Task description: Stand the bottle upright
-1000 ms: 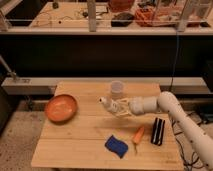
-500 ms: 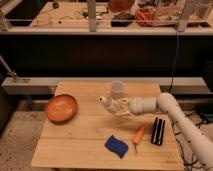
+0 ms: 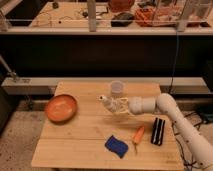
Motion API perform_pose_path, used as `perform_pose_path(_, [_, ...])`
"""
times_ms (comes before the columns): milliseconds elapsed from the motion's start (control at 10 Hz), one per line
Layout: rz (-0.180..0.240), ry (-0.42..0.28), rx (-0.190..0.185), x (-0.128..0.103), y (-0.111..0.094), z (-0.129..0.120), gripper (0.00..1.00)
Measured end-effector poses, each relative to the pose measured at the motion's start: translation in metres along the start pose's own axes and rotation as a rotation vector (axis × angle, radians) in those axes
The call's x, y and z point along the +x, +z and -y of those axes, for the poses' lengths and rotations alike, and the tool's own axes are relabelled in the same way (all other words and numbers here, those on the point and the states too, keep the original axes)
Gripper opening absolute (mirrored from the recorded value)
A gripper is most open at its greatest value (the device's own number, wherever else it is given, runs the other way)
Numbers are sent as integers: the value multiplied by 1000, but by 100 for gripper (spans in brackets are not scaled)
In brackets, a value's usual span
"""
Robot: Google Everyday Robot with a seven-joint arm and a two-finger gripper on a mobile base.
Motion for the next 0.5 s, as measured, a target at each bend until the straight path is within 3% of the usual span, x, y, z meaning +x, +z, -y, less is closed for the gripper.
perform_pose_path(500, [16, 11, 31, 9, 4, 7, 3])
